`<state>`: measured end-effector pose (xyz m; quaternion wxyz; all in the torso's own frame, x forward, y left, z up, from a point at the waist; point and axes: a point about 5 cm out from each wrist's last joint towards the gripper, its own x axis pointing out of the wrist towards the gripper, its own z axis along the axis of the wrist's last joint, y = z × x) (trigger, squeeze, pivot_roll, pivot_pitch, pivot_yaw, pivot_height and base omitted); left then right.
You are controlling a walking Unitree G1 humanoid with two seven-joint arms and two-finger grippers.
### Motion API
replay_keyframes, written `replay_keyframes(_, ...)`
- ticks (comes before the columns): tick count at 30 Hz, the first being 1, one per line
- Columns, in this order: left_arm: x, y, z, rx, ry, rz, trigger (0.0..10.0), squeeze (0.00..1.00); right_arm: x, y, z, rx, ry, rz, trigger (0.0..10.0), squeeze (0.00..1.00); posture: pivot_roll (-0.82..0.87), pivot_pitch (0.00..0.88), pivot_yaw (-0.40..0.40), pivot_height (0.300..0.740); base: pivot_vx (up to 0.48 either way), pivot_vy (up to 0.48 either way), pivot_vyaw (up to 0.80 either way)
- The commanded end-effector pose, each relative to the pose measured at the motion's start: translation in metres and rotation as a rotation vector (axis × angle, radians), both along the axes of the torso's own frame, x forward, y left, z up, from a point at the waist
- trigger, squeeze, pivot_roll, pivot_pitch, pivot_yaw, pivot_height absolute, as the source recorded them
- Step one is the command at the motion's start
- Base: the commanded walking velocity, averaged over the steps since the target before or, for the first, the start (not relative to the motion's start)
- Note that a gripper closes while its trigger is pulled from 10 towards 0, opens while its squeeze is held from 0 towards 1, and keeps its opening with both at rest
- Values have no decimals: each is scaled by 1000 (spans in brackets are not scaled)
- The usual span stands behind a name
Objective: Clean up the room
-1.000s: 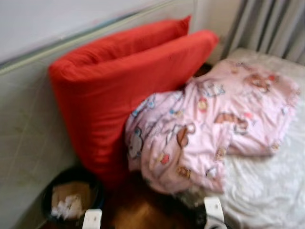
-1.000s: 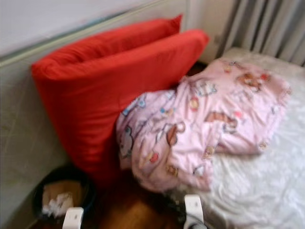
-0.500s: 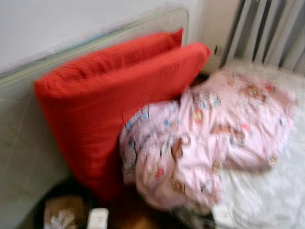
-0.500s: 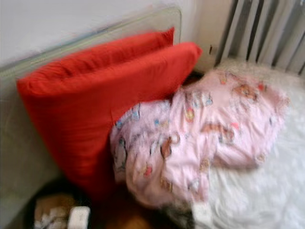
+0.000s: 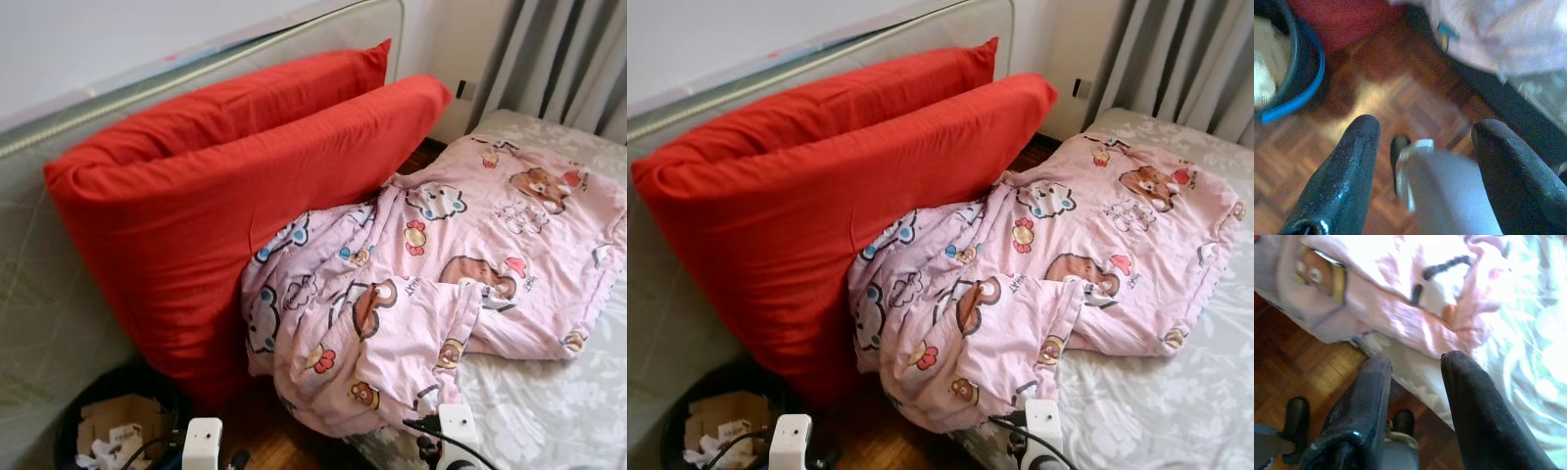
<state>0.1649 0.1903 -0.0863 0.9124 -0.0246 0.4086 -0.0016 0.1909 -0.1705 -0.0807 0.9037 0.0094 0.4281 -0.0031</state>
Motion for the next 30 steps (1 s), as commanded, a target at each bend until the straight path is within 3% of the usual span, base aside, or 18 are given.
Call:
replay_keyframes(1,-4,4,-2,11,22,5,10000,0,-6,3,-3,10,23,-2,10000,0,123,62,10,740,0,0,0)
replay_keyframes(7,-4,4,-2,10,22,2,10000,0,-13,1,-6,9,34,-10,10000,0,122,63,11,740,0,0,0)
replay_keyframes(30,-4,3,-2,9,20,3,10000,0,-9,2,-4,9,20,-4,10000,0,123,65,9,740,0,0,0)
